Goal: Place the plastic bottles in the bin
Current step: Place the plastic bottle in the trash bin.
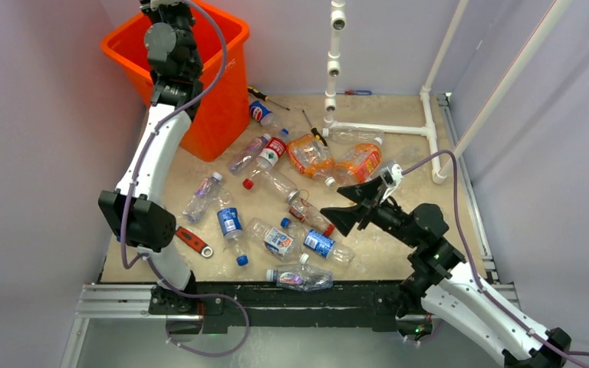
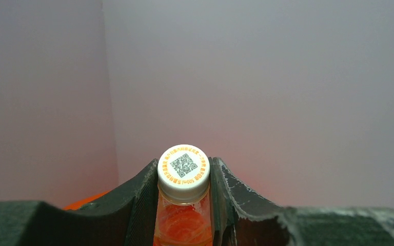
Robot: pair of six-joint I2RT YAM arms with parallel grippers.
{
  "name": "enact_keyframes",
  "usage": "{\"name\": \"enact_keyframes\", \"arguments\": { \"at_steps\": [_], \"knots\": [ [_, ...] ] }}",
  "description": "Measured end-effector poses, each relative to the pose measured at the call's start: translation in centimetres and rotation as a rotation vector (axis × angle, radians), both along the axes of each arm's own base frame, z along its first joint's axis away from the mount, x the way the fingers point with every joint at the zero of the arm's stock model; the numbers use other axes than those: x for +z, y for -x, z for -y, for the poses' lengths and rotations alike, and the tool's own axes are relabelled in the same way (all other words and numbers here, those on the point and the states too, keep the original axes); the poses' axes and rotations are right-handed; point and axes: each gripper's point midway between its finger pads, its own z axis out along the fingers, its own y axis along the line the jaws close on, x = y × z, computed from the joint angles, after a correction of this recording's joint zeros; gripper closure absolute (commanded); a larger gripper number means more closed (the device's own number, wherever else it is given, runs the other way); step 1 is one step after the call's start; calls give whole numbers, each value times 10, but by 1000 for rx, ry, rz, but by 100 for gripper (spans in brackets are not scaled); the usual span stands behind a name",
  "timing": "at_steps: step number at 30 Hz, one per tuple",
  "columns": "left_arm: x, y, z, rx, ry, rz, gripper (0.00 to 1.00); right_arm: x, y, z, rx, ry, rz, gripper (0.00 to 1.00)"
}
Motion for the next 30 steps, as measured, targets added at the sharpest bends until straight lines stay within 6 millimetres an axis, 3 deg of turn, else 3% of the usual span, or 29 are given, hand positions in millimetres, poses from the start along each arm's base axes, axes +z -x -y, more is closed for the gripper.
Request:
{"name": "enact_keyframes", "arguments": {
  "at_steps": [6,16,17,20,23,26,30],
  "knots": [
    [-28,-21,-17,24,34,-42,100,-4,-2,0,-6,22,6,1],
    [-85,-59,-7,-14,85,-204,100,-16,-16,3,-69,53,-28,1],
    [-92,-63,-6,-19,93,-225,95,-19,-18,4,-82,58,-35,1],
    [-120,-73,-2,-26,113,-308,45,-26,-24,5,-109,75,-57,1],
    [-140,-75,0,-31,126,-380,11,-32,-26,7,-125,89,-75,1],
    [-142,-73,0,-36,147,-399,3,-31,-28,8,-137,89,-74,1],
    [-115,-64,1,-54,175,-354,1,-32,-29,9,-145,92,-73,1]
  ]
}}
